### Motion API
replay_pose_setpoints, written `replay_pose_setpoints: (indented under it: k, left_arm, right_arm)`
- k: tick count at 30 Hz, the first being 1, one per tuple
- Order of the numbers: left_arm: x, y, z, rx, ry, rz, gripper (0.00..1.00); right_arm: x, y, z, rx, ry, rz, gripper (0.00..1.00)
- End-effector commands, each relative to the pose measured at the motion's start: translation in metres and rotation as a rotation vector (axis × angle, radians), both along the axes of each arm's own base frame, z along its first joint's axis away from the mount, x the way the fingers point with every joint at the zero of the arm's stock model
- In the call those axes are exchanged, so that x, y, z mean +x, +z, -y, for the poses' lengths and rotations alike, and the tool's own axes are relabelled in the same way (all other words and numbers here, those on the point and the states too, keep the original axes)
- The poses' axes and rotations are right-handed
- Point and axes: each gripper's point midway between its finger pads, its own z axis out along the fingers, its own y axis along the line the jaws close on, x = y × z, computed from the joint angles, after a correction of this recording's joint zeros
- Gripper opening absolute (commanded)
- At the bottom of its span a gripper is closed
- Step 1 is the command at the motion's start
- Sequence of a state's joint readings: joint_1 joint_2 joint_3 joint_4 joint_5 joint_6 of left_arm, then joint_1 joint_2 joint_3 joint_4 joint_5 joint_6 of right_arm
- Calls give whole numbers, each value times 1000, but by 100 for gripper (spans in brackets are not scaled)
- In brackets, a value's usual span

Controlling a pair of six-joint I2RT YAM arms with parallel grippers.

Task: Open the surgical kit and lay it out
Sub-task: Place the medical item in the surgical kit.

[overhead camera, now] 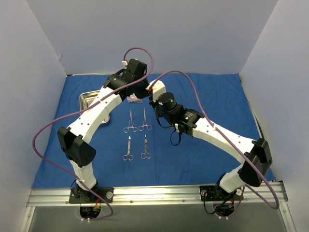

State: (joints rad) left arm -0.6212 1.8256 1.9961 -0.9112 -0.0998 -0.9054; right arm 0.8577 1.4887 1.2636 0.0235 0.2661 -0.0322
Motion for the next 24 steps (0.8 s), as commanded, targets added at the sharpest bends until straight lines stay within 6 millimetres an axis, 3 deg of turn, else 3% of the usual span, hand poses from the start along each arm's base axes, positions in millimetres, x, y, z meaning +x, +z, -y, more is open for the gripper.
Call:
replay_pose_setpoints:
  k: [1,3,8,12,13,15,16,17,19,20,21,24]
  left_arm:
    - [-1,15,5,-38,-5,12,2]
    - [-1,14,6,-43,-5,7,2]
    - [-1,12,6,-45,-7,1,4]
    - [6,15,4,-53,-20,37,28]
    - [10,17,1,-55,-14,46,40]
    - [15,20,-5,-53,-8,69,52]
    - [17,19,-10,-49,1,71,59]
    - [22,22,-19,-45,13,85,72]
    - [31,24,-27,-44,23,113,83]
    - [37,31,-39,-35,36,145,93]
    - [41,32,-49,-18,59,160,97]
    - [52,31,-88,52,112,203,94]
  right_arm:
    - [6,4,-1,3,-27,43,10]
    - [6,1,0,-8,-32,40,1]
    - [5,-4,2,-8,-33,32,0]
    - [4,-13,7,-9,-48,9,0]
    - [6,-17,11,-7,-63,-7,0]
    - [9,-24,18,-11,-78,-24,0]
    - [12,-30,24,2,-96,-53,0]
    - [13,-35,27,14,-110,-76,0]
    - [16,-46,35,14,-127,-117,0]
    - [20,-54,41,31,-141,-151,0]
    - [21,-60,44,36,-148,-174,0]
    - [27,-86,61,31,-201,-275,0]
